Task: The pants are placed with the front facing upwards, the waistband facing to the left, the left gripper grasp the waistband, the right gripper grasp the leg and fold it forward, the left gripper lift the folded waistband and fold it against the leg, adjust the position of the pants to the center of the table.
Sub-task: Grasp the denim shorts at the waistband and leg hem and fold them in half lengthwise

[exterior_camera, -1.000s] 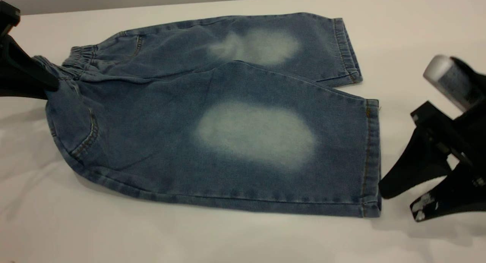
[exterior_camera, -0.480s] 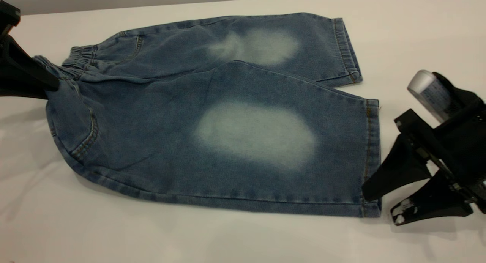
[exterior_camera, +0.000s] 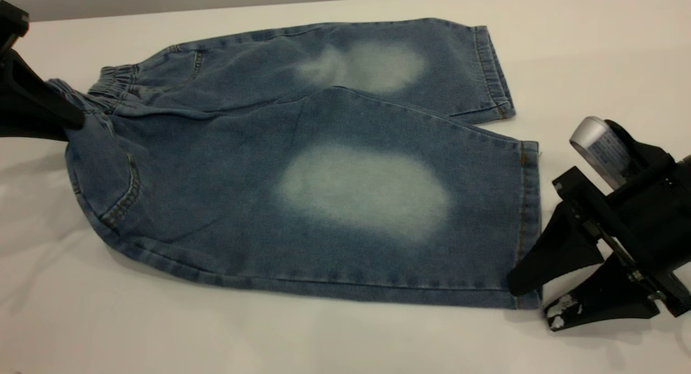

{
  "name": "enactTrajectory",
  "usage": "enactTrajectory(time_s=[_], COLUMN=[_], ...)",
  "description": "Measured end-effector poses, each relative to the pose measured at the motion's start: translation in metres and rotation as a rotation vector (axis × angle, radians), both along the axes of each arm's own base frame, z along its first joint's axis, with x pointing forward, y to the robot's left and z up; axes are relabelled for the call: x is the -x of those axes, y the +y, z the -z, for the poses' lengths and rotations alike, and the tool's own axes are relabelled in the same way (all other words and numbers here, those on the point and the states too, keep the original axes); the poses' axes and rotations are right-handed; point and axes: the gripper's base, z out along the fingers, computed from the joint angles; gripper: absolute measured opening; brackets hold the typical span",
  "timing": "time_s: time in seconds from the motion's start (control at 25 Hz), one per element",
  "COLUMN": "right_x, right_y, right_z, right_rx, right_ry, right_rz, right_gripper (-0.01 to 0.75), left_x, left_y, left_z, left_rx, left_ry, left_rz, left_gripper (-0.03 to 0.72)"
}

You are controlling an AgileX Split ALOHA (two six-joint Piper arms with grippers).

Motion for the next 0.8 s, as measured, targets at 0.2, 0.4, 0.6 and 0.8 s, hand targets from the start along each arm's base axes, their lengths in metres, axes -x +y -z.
enactTrajectory(time_s=[0.2, 0.4, 0.6, 0.8], right_x=[-0.003, -0.012, -0.012, -0.013], right_y=[0.002, 0.002, 0.001, 0.000], right_z=[0.003, 0.003, 0.004, 0.005], right_rx=[-0.030, -0.025, -0.009, -0.001], right_ry=[-0.045, -0.097, -0.100, -0.121], right_rz=[0.023, 0.076, 0.074, 0.059], right_gripper=[0.360, 0.330, 0.257, 0.062], left_x=[0.000, 0.000, 0.000, 0.001], left_y=[0.000, 0.000, 0.000, -0.001], left_z=[0.000, 0.000, 0.000, 0.000], left_rx=[0.000, 0.000, 0.001, 0.011], left_ry=[0.000, 0.000, 0.000, 0.003], left_rz=[0.000, 0.000, 0.001, 0.007], left_gripper=[0.120, 0.120, 0.120, 0.120])
